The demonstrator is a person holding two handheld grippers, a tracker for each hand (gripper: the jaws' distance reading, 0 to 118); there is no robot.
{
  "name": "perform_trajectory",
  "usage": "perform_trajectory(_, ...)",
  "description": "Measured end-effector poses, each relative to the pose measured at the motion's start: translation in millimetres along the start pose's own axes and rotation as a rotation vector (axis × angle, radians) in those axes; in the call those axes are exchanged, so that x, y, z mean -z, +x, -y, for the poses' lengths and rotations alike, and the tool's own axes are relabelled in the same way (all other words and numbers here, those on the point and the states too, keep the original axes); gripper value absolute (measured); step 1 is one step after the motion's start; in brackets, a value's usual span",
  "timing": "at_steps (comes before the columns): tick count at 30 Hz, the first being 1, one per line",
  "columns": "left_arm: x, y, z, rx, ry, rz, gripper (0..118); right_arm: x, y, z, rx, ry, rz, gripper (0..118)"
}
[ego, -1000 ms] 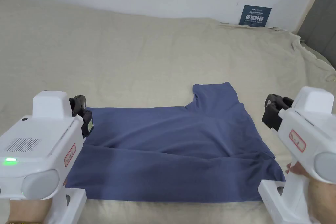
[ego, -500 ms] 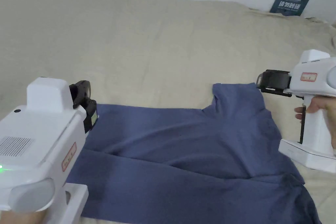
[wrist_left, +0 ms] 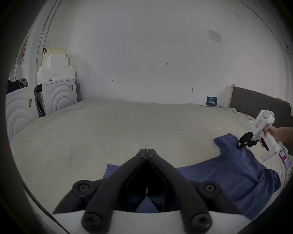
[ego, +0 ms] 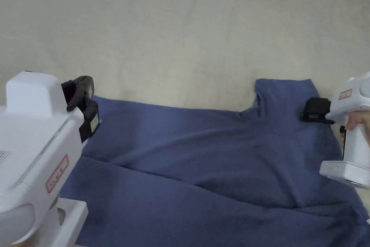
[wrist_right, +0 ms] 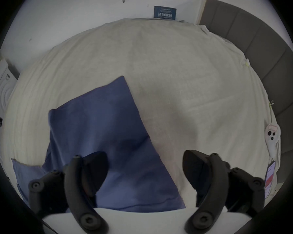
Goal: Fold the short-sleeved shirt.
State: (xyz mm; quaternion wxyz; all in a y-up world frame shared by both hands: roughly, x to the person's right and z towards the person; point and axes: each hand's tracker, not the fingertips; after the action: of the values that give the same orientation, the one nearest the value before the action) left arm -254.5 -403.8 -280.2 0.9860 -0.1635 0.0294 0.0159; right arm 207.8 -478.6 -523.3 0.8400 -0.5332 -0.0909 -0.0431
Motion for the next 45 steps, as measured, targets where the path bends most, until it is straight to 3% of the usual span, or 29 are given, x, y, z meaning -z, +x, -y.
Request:
perform_trajectory(5,6.8,-1.3,6.6,0.007,-0.028,-0.012,0,4.6,1.7,-1.8,-0.024,-0.005,-0.038,67)
perform_trajectory(6,7.6,-1.2,7.5,0.006,-0.035,-0.014,0,2.3,3.8,-2.8,-0.040,-0.003,-0.057,56)
perform_trajectory(8,8.0,-1.4,8.2,-0.004,-0.042,-0.017,0,-3.9,4.3,-2.1,-0.055,0.003,-0.057,15)
perform_trajectory(9,8.5,-1.7,8.6,-0.013,-0.047,-0.015,0,-6.4,5.1,-1.4,-0.070,0.014,-0.059,2)
perform_trajectory(16,10.4,-12.9,3.0,-0.039,-0.088,-0.015,2,-27.7,2.4,-1.6,-0.067,0.017,-0.075,2)
perform_trajectory(17,12.1,-16.8,0.5,-0.048,-0.097,-0.014,8,-32.8,2.4,-2.6,-0.069,0.025,-0.080,2)
perform_trajectory(20,25.0,-34.6,-12.5,-0.092,-0.158,-0.011,53,-47.1,1.4,-4.6,-0.075,0.052,-0.085,2)
perform_trajectory(22,41.5,-49.4,-21.7,-0.110,-0.208,-0.010,59,-56.2,-1.6,-3.5,-0.080,0.069,-0.085,2)
perform_trajectory(24,59.7,-60.7,-35.0,-0.112,-0.303,-0.029,89,-62.3,-2.9,-2.2,-0.085,0.082,-0.090,2)
perform_trajectory(28,105.5,-91.3,-53.8,-0.224,-0.507,-0.017,110,-68.2,-7.3,2.2,-0.100,0.100,-0.080,2)
perform_trajectory(30,127.7,-101.6,-55.8,-0.206,-0.571,-0.021,116,-69.4,-8.2,3.7,-0.098,0.101,-0.082,2)
perform_trajectory(33,158.7,-105.2,-46.9,-0.120,-0.663,-0.036,116,-69.1,-11.0,6.8,-0.098,0.101,-0.079,2)
perform_trajectory(38,206.8,-106.2,-17.8,-0.104,-0.801,-0.089,110,-65.5,-10.4,8.3,-0.087,0.097,-0.093,2)
perform_trajectory(43,222.9,-99.5,-4.5,-0.043,-0.818,-0.113,74,-65.8,-10.8,9.6,-0.080,0.095,-0.095,2)
perform_trajectory(45,223.8,-98.6,-3.7,-0.044,-0.822,-0.063,53,-64.8,-11.6,10.6,-0.086,0.094,-0.088,2)
